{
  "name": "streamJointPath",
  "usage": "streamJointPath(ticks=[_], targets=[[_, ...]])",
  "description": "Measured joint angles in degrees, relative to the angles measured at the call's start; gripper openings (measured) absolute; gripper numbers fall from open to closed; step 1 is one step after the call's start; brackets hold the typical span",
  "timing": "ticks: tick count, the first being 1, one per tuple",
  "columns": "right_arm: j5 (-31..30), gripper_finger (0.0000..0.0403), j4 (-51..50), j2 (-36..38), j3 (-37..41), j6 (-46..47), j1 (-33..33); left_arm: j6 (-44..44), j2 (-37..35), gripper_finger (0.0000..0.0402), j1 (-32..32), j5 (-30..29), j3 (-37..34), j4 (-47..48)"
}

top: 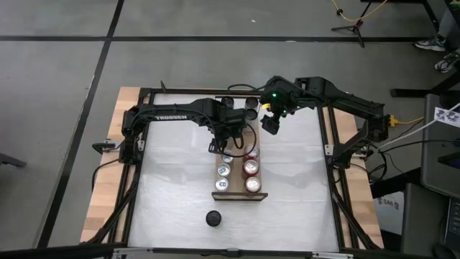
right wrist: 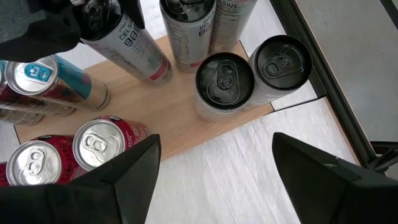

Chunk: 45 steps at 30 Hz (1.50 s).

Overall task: Place canned beverage on shelf
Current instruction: Put the white pink soda can on the shelf aligned with the other white pink soda can

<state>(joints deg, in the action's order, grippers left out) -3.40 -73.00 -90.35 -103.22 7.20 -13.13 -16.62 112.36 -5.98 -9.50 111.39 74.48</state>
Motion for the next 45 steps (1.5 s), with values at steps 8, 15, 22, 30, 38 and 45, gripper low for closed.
streamJointPath(ticks=[8, 15, 22, 30, 38, 45], targets=[[0.00, 0.0298, -0.01, 0.00, 0.00, 0.00, 0.00, 0.09, 0.00, 0.0267, 0.00, 1.09, 0.00, -0.02], [0.00, 0.0298, 0.00, 0.00, 0.00, 0.00, 0.01, 0.17, -0.02, 0.0288, 0.00, 1.03, 0.03, -0.95], [0.00, 0.0298, -0.01, 0.00, 0.00, 0.00, 0.00, 0.17, -0.22, 0.0310, 0.00, 0.91, 0.11, -0.97], [0.00, 0.0298, -0.01, 0.00, 0.00, 0.00, 0.02, 1.53, -0.22, 0.0311, 0.00, 0.92, 0.11, -0.57], [0.00, 0.0298, -0.03, 0.00, 0.00, 0.00, 0.02, 1.55, -1.80, 0.0311, 0.00, -2.08, 0.09, -0.33], [0.01, 0.0298, -0.03, 0.00, 0.00, 0.00, 0.02, 1.57, -5.52, 0.0311, 0.04, -2.40, 0.09, -0.51]])
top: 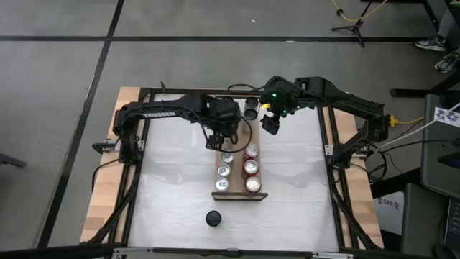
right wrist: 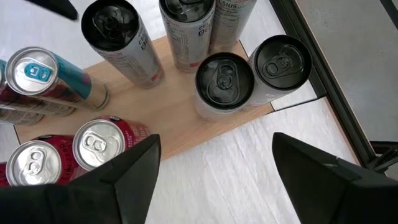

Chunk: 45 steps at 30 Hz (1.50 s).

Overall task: Place canned beverage on shelf
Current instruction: Put the white pink soda can on the shelf aligned with the other white pink soda can

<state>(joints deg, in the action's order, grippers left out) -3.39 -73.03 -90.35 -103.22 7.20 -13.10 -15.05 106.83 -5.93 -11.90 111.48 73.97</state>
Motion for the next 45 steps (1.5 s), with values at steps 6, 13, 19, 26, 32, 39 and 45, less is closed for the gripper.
streamJointPath(ticks=[6, 13, 19, 26, 32, 39, 45], targets=[[1.36, 0.0298, 0.03, 0.00, 0.00, 1.95, 0.02, 0.69, -4.59, 0.0311, 0.33, -0.04, -0.02, 0.59], [4.35, 0.0298, 0.55, 0.00, 0.00, 6.22, 4.41, 7.10, -11.26, 0.0311, 2.19, 0.20, -0.04, 4.59], [2.17, 0.0298, 6.32, 0.00, 0.00, 12.55, 13.59, 13.40, -17.22, 0.0311, 4.06, 1.21, -0.04, 10.67], [-5.94, 0.0298, 14.75, 0.00, 0.00, 19.36, 25.10, 21.78, -21.83, 0.0311, 9.36, 5.05, -0.04, 11.43], [-8.12, 0.0298, 16.20, 0.00, 0.00, 19.93, 33.04, 34.34, -22.47, 0.0311, 17.51, 5.66, -0.04, 11.91], [-8.47, 0.0298, 16.21, 0.00, 0.00, 20.18, 40.83, 51.56, -22.00, 0.0311, 29.19, -0.23, -2.04, 11.82], [-11.50, 0.0298, 16.48, -1.03, 0.00, 24.27, 47.55, 69.46, -22.03, 0.0305, 38.43, -5.64, -8.58, 4.90]])
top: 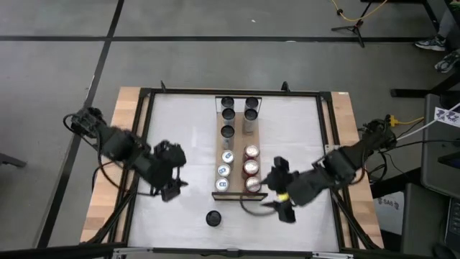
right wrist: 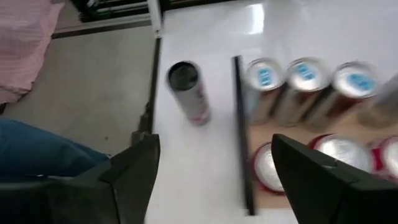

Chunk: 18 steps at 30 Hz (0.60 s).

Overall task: Place canned beverage on shelf
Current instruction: Put the white pink soda can on the shelf aligned with the other white pink soda can

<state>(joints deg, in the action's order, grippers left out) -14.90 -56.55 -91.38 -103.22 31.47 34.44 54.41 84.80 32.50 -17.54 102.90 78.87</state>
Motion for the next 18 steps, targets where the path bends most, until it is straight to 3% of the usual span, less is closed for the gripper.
streamJointPath(ticks=[10, 18], targets=[[-1.09, 0.0298, 4.54, -7.32, 0.00, 2.17, 8.81, 15.48, 2.26, 0.0305, 8.52, -1.47, -14.46, -22.98], [-2.56, 0.0298, 4.39, -11.54, 0.00, 3.21, 10.64, 22.69, 3.97, 0.0305, 11.67, -0.84, -19.28, -25.60]])
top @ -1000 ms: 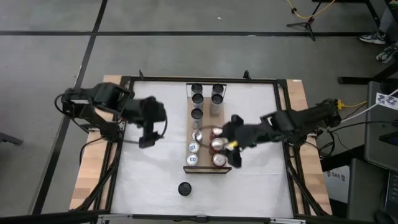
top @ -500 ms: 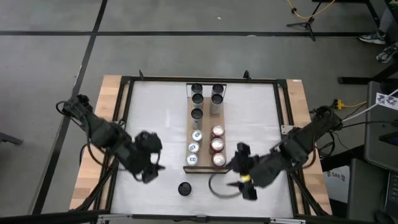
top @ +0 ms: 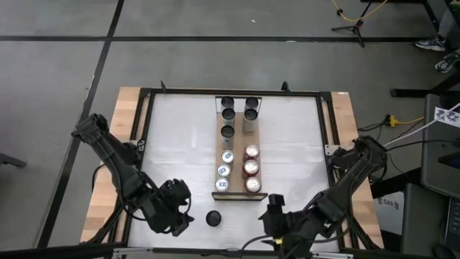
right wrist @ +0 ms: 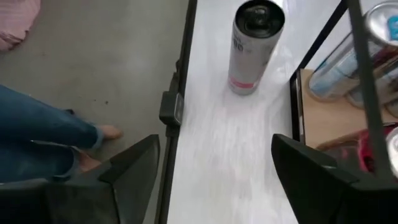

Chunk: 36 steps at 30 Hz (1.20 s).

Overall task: Place canned beverage on shelf
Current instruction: Put the white pink soda can on the shelf aligned with the other white pink soda can

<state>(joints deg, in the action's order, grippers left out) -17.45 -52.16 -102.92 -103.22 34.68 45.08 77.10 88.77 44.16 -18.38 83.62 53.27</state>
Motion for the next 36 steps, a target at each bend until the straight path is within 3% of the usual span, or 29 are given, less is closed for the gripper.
streamJointPath(ticks=[14, 27, 36], targets=[[1.80, 0.0298, 8.49, -5.17, 0.00, 3.82, -0.04, 12.11, 0.15, 0.0305, 6.23, 3.70, -4.60, -1.28], [1.75, 0.0298, 18.83, -11.70, 0.00, 7.48, -0.04, 20.72, 0.15, 0.0305, 9.53, 1.92, -14.83, -20.07], [-3.67, 0.0298, 22.57, -15.27, 0.00, 7.59, -0.16, 26.26, 0.27, 0.0305, 7.89, -0.91, -20.18, -24.74]])
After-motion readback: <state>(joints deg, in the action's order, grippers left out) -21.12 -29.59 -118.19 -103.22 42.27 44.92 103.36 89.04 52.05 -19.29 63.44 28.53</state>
